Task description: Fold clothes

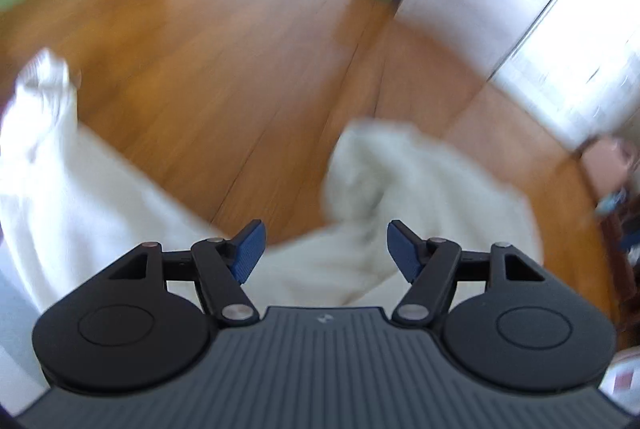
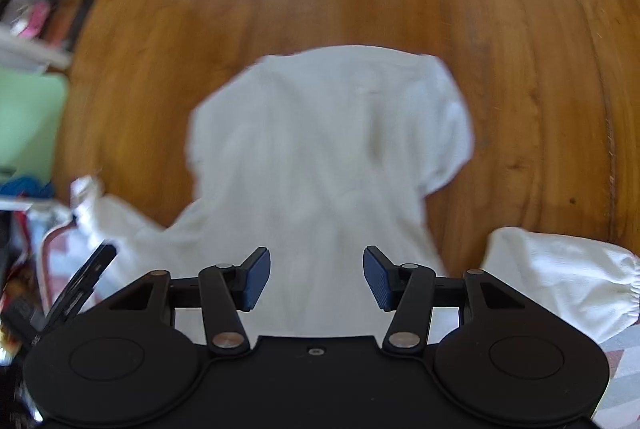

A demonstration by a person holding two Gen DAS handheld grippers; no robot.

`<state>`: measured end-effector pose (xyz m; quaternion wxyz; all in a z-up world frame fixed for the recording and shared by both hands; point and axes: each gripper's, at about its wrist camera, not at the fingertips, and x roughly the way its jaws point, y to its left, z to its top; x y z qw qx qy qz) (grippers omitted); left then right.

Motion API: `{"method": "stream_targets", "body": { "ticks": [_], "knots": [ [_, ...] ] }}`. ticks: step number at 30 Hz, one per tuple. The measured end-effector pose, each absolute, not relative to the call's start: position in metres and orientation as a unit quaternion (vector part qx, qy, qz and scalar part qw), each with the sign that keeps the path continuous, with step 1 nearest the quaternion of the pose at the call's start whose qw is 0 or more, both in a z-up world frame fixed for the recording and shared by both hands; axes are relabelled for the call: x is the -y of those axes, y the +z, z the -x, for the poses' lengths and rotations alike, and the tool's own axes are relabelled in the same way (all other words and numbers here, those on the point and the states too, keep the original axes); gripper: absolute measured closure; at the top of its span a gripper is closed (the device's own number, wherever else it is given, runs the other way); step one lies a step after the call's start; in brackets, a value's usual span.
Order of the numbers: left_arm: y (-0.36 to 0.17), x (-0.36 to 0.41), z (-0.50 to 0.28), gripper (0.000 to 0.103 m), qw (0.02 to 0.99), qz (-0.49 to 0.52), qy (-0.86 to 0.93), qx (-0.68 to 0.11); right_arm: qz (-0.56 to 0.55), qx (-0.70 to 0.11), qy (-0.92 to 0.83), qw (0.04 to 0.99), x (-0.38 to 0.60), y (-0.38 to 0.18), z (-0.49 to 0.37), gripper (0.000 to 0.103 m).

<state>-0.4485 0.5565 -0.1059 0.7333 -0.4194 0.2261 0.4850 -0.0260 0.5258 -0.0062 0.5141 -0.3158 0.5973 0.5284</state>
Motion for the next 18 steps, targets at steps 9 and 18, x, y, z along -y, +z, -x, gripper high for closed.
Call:
{"method": "stream_targets", "body": {
  "ticks": [9,18],
  "knots": [
    [-0.156,-0.594,0.440,0.039,0.754,0.474,0.395,-0.223,0.324,-0.628,0.522,0.478,-0.580,-0.111,-0.009,0.046],
    [-0.161,-0.662,0.387,0.049,0.702,0.495,0.433,-0.274,0.315,-0.654,0.417,0.547,-0.645,-0.176,-0.037,0.045]
  ]
}}
